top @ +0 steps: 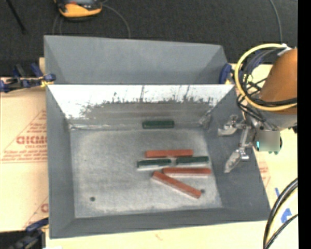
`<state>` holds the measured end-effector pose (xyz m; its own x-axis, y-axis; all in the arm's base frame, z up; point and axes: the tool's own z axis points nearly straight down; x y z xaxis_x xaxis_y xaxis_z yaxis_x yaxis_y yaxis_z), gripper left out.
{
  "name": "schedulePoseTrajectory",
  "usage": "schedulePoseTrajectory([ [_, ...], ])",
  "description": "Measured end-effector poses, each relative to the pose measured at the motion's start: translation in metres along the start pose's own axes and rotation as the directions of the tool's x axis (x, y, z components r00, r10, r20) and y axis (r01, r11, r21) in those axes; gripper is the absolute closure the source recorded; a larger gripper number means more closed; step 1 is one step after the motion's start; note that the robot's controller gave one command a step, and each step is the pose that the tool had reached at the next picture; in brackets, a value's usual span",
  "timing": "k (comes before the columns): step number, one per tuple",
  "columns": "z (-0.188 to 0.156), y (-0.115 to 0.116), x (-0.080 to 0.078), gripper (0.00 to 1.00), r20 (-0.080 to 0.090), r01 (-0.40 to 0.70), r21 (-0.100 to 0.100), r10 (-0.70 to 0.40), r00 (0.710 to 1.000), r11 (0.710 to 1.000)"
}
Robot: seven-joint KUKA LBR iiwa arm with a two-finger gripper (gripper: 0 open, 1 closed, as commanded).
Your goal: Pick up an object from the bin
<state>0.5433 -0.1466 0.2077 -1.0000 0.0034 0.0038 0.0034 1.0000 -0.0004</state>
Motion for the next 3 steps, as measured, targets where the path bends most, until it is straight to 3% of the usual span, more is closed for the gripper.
schedulePoseTrajectory([
  [1, -0.003, 0.000, -0.001, 0.00, 0.004, 0.001, 0.001, -0.001, 1.000, 1.000],
  [2, 0.025, 0.005, 0.004, 0.00, 0.010, 0.073, 0.003, -0.073, 0.997, 0.997],
  [3, 0.121, -0.003, -0.038, 1.00, -0.004, 0.180, -0.004, -0.180, 0.984, 0.984],
])
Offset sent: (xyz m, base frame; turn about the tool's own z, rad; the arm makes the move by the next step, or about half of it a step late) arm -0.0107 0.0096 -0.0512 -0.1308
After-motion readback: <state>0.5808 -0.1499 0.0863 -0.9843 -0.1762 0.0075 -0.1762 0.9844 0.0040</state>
